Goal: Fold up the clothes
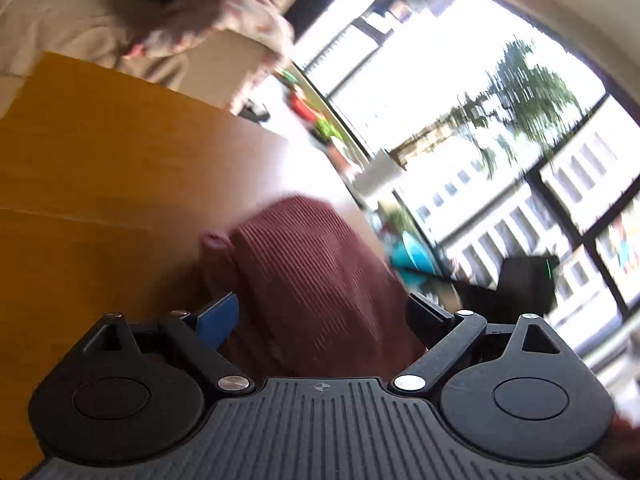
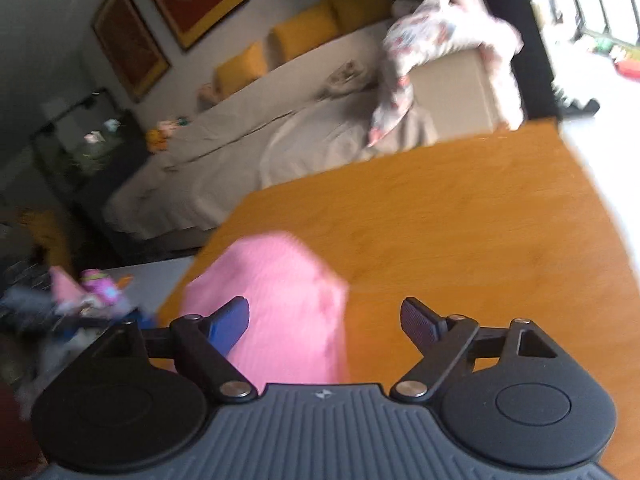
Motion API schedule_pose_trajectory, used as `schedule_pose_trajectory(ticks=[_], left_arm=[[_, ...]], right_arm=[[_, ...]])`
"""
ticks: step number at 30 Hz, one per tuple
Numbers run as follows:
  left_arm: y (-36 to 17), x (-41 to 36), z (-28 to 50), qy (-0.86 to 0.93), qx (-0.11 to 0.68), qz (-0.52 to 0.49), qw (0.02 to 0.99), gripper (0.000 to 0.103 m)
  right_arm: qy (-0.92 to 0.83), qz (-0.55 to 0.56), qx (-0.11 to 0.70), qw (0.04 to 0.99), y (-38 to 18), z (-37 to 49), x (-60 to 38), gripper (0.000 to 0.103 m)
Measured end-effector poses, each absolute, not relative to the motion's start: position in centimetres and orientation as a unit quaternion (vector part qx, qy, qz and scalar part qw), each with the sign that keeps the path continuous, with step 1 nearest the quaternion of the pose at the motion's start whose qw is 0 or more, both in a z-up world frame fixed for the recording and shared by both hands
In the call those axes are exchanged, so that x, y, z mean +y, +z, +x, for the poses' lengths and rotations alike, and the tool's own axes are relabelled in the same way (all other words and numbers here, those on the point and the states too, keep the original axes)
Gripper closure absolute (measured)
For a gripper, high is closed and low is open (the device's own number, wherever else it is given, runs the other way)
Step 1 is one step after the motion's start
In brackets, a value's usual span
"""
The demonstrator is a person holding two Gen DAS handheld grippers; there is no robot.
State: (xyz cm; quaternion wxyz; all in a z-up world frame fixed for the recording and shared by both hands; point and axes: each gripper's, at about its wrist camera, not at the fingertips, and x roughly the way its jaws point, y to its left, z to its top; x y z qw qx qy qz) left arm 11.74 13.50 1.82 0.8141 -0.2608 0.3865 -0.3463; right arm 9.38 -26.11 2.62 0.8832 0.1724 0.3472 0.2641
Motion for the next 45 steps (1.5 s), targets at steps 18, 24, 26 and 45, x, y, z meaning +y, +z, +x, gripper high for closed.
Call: schedule_pose_trajectory(ticks=[18, 24, 26, 45], left_arm=[[0.7, 12.6, 10.8, -0.272, 0.419, -0.074, 0.863, 0.043], [5.1, 13.8, 9.0, -0.323, 0.356, -0.139, 0.866, 0.025], [5.6, 13.4, 9.0, -0.362, 0.342, -0.174, 0.849, 0.023], [3.6, 11.6, 9.9, -0.358, 0.372, -0.175, 0.839, 0.007]], right_arm=[[0.299, -0.022, 0.340, 0.891, -0.2, 2.7, -16.3, 0.042], [0.318, 0.041, 0.318, 0.892, 4.5, 2.5, -20.4, 0.035], [0.309, 0.081, 0.296, 0.900, 6.0, 3.0, -21.8, 0.035], [0.257, 0.174, 0.352, 0.883, 2.9, 9.5, -24.0, 0.023]])
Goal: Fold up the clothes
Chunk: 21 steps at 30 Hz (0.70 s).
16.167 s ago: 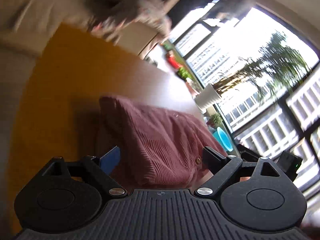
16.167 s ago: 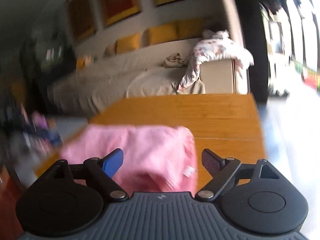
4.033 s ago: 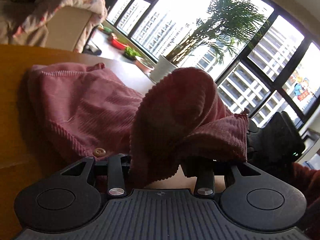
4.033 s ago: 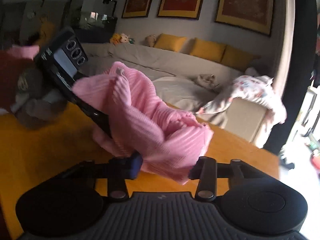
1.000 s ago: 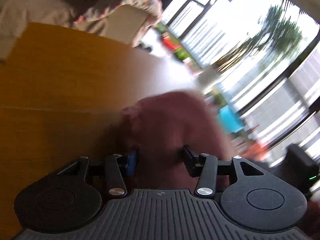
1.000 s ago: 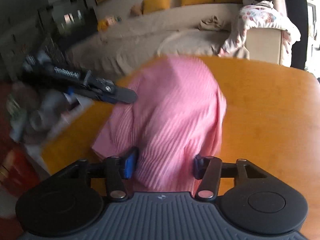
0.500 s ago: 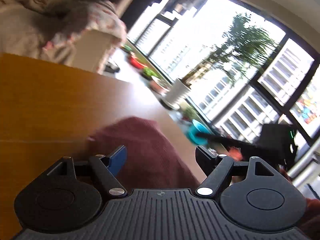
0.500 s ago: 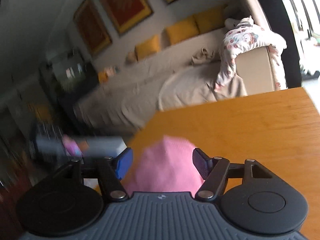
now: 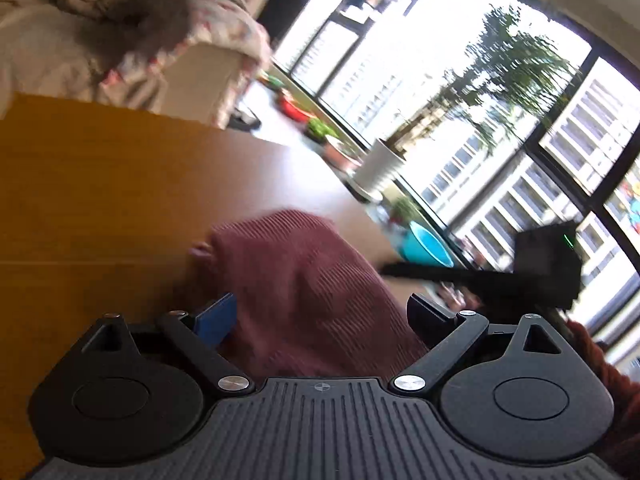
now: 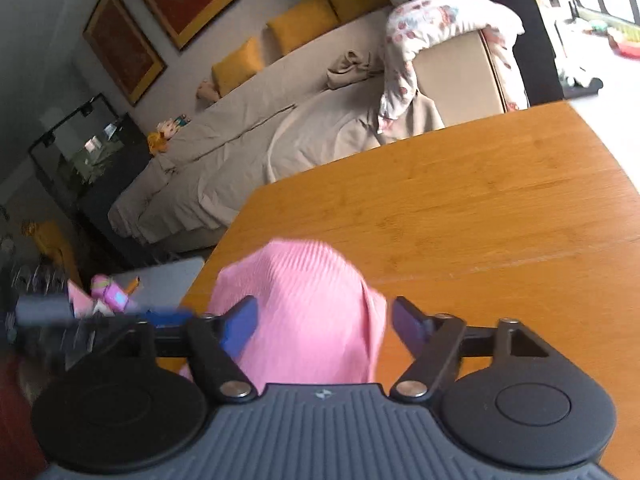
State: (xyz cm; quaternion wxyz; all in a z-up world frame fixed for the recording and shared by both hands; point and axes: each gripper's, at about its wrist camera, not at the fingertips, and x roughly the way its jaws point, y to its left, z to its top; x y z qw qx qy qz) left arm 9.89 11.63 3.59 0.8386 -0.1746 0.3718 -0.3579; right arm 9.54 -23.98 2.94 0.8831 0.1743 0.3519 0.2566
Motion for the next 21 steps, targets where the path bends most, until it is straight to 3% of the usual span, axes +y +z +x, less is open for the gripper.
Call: schedule_pose_trajectory(ticks=[8, 9, 10, 12, 17, 21], left_arm=[[-0.3, 11.0, 8.9, -0.356, 0.436, -0.162, 0.811, 0.007], [-0.6, 11.0, 8.7, -0.357, 0.434, -0.169, 0.810, 0.007], [-0.8, 10.9, 8.4, -0.358, 0.431, -0.178, 0.809, 0.007], [-0.8, 10.3, 8.6, -0.381, 0.421, -0.220, 0.793, 0.016], [-0.8, 7.4, 7.2, -0.454, 0.404, -0.228, 0.761, 0.015], [-0.8, 10.2, 5.0, -0.433, 0.404, -0.217, 0.776, 0.010]], right_arm=[[0.298, 0.169, 0.395, 0.852, -0.7, 5.8, -22.9, 0.021], [0.305, 0.169, 0.397, 0.849, -1.1, 5.6, -22.6, 0.023], [0.314, 0.170, 0.396, 0.846, -1.2, 5.8, -22.3, 0.032], [0.331, 0.168, 0.382, 0.846, -0.6, 6.0, -22.0, 0.037], [0.299, 0.139, 0.344, 0.879, 2.3, 6.6, -23.1, 0.036], [0.260, 0.058, 0.316, 0.911, 3.9, 5.0, -23.3, 0.034]])
